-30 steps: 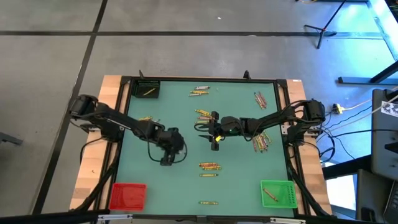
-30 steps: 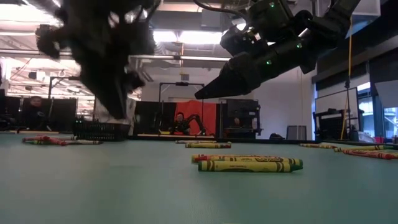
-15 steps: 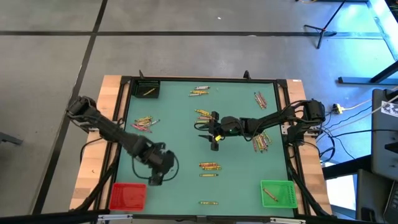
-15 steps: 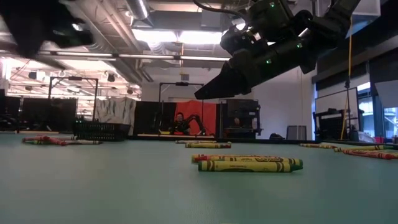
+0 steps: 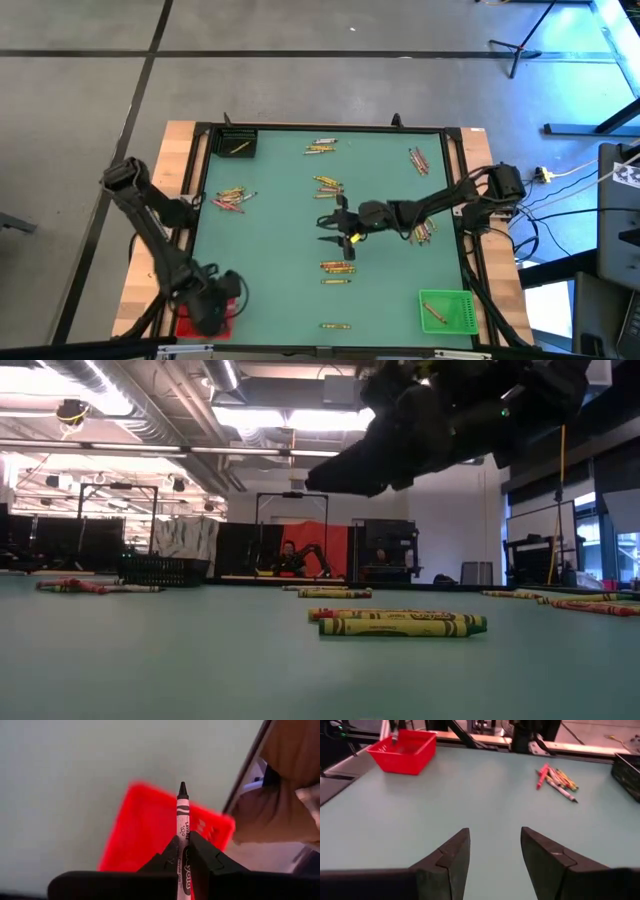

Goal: Sort crayons
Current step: Put the black crayon into the red bin, then put the yellow crayon into the black bin

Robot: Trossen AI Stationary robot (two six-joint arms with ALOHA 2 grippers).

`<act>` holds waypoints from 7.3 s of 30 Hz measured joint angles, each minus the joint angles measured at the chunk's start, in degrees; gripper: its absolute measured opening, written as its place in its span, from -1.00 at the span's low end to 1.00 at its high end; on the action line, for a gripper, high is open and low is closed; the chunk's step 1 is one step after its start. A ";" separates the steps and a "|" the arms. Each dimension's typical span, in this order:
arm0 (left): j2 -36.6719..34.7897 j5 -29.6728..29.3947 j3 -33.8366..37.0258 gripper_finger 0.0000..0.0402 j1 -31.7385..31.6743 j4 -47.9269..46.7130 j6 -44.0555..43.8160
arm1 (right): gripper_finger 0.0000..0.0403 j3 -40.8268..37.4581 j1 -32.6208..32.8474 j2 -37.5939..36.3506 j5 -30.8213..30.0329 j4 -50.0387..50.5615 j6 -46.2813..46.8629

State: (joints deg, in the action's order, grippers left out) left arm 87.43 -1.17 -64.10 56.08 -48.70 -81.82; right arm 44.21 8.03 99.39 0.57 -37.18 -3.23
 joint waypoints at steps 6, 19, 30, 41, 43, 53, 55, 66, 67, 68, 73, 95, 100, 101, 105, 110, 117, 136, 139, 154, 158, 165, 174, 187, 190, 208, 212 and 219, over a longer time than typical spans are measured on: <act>0.80 -4.57 0.17 -0.96 6.31 -0.04 -10.24 | -0.14 0.00 0.63 0.00 -0.10 -0.06 0.01; 2.24 -4.69 0.26 -0.58 6.40 -2.85 -16.39 | -0.14 -0.02 0.65 0.00 0.06 2.53 1.65; 2.11 -28.33 0.26 -0.47 0.73 3.64 3.88 | -0.14 -0.02 0.63 -0.45 -0.55 3.33 2.48; 2.46 -51.84 3.14 -0.46 -4.33 14.64 24.84 | -0.14 0.00 0.30 -14.34 -13.48 27.06 6.29; 2.52 -51.84 6.97 -0.46 -5.80 21.74 28.02 | -0.14 0.00 -0.11 -17.26 -16.49 33.30 7.61; 2.61 -32.17 31.88 -0.46 -19.72 78.24 52.24 | -0.14 0.00 -11.29 -28.90 -19.01 63.54 17.63; 2.61 -31.40 34.72 -0.46 -22.17 85.52 55.70 | -0.14 0.00 -14.82 -29.82 -19.03 68.32 18.58; 4.53 -34.49 37.92 -0.46 -26.93 96.09 64.86 | -0.14 -0.02 -38.64 -26.14 -11.25 77.98 16.84; 5.72 -34.63 37.92 -0.46 -26.84 97.69 65.89 | -0.14 -0.02 -40.85 -25.41 -10.35 78.12 16.39; 7.18 -34.58 37.92 -0.46 -26.80 99.81 66.89 | -0.14 -0.02 -42.79 -24.64 -9.70 78.13 16.04; 12.62 -33.79 37.92 -0.46 -28.09 108.42 71.81 | -0.14 -0.02 -50.90 -20.99 -8.47 78.08 13.23; 13.83 -32.36 37.88 -0.46 -32.22 113.17 74.92 | -0.14 -0.02 -56.81 -11.35 -7.06 76.44 11.84; 13.83 -32.37 37.85 -0.46 -32.20 113.15 74.89 | -0.15 0.15 -56.70 -9.81 -8.14 76.38 11.68; 13.83 -32.37 37.83 -0.46 -32.20 113.15 74.88 | -0.16 0.15 -56.70 -9.79 -7.94 76.35 11.60; 13.83 -32.37 37.83 -0.46 -32.18 113.13 74.88 | -0.32 0.15 -56.74 -9.77 -6.95 76.35 11.23; 13.83 -32.37 37.83 -0.46 -32.18 113.10 74.88 | -0.67 0.13 -56.68 -9.70 -6.24 76.40 10.30; 13.83 -32.37 37.83 -0.46 -32.18 113.08 74.77 | -0.96 0.13 -56.69 -9.73 -6.59 76.60 9.03; 13.80 -32.39 37.81 -0.46 -32.18 113.04 74.55 | -0.94 -0.17 -41.57 -25.57 -7.77 78.33 9.28; 13.80 -32.40 37.80 -0.46 -32.70 113.04 74.36 | -0.96 -0.15 -35.19 -28.04 -7.54 75.57 10.47; 13.78 -23.76 30.55 -0.39 -39.63 106.98 72.95 | -0.93 -0.07 -5.88 -27.09 -11.01 46.77 7.06; 13.78 -20.53 28.28 -0.27 -41.07 106.05 73.31 | -0.92 -0.02 -1.41 -24.84 -11.09 40.57 4.87; 13.78 -20.74 26.25 -0.23 -42.37 106.15 73.39 | -0.92 -0.04 4.04 -18.64 -11.14 30.90 3.70; 13.78 -18.47 26.25 -0.23 -42.85 107.24 73.39 | -0.92 -0.02 5.08 -12.98 -12.05 20.45 2.19; 13.78 -20.44 26.25 -0.86 -42.29 108.38 76.81 | -0.92 0.00 5.09 -10.56 -11.51 15.95 -0.04; 13.01 -20.97 26.25 -0.95 -41.96 107.49 78.97 | -0.92 0.00 5.09 -10.56 -11.53 15.56 -0.30; -6.61 -23.84 26.27 -0.97 -44.27 69.63 75.99 | -0.51 0.00 9.41 -20.04 -14.17 33.74 2.15; -14.33 -26.07 26.27 -0.97 -47.69 53.79 73.76 | -0.51 -0.01 10.45 -20.27 -16.46 38.46 4.75; -22.96 -27.50 26.27 -0.95 -59.79 31.21 73.36 | -0.51 -0.07 10.45 -17.74 -16.58 38.76 8.92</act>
State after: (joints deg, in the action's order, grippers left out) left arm 64.47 -28.68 -37.82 -3.71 -17.49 -8.45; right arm 44.14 18.48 81.65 -16.01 1.58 5.69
